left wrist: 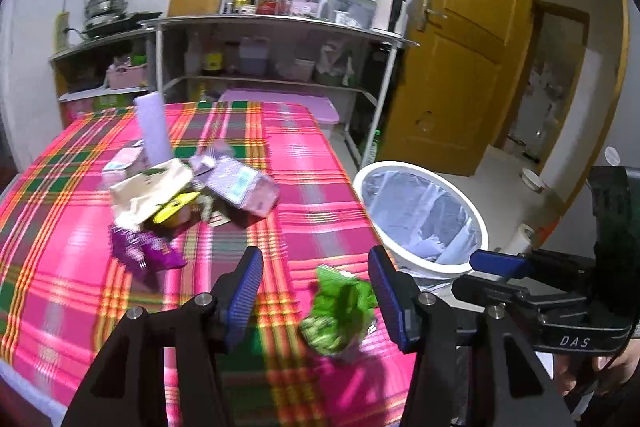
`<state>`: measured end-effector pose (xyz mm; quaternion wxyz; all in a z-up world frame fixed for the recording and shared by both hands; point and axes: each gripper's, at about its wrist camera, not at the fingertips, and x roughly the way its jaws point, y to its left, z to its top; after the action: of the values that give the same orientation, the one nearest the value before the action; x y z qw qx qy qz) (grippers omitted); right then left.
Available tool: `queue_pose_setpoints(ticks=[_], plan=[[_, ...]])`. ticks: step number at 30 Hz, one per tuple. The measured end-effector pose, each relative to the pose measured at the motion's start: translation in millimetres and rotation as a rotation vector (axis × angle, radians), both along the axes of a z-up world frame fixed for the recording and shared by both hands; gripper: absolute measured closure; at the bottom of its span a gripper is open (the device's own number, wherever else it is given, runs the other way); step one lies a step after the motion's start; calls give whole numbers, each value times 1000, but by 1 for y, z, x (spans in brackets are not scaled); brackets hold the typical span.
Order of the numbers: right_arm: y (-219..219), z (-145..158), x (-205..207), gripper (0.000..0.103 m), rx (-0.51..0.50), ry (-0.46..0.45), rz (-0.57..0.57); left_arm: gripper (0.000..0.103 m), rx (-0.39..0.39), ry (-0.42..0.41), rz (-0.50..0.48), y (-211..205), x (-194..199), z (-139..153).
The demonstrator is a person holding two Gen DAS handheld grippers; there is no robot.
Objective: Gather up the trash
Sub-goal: 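Reach the right tool to the green snack bag and grasp it, then grasp the purple snack bag with the left tool while the right tool holds the green bag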
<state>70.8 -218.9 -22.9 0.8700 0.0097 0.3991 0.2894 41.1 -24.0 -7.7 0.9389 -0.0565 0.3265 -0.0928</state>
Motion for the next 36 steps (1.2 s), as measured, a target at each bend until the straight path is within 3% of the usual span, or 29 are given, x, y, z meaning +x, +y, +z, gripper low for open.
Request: queue_pose_setpoints(ticks=[11,18,32,36], plan=[[37,-11,0,47,-23,18,80,49,-26,13,103,42,-16,-6],[62,-21,11,36,-54,20,141,49,-42,15,136,59,-17,-7],[88,-39,30,36,-132,26,183,49,-51,46,236,96,-7,-18],[85,-37,31,43,-100,29,178,49,-51,57,257,106,1,-24]])
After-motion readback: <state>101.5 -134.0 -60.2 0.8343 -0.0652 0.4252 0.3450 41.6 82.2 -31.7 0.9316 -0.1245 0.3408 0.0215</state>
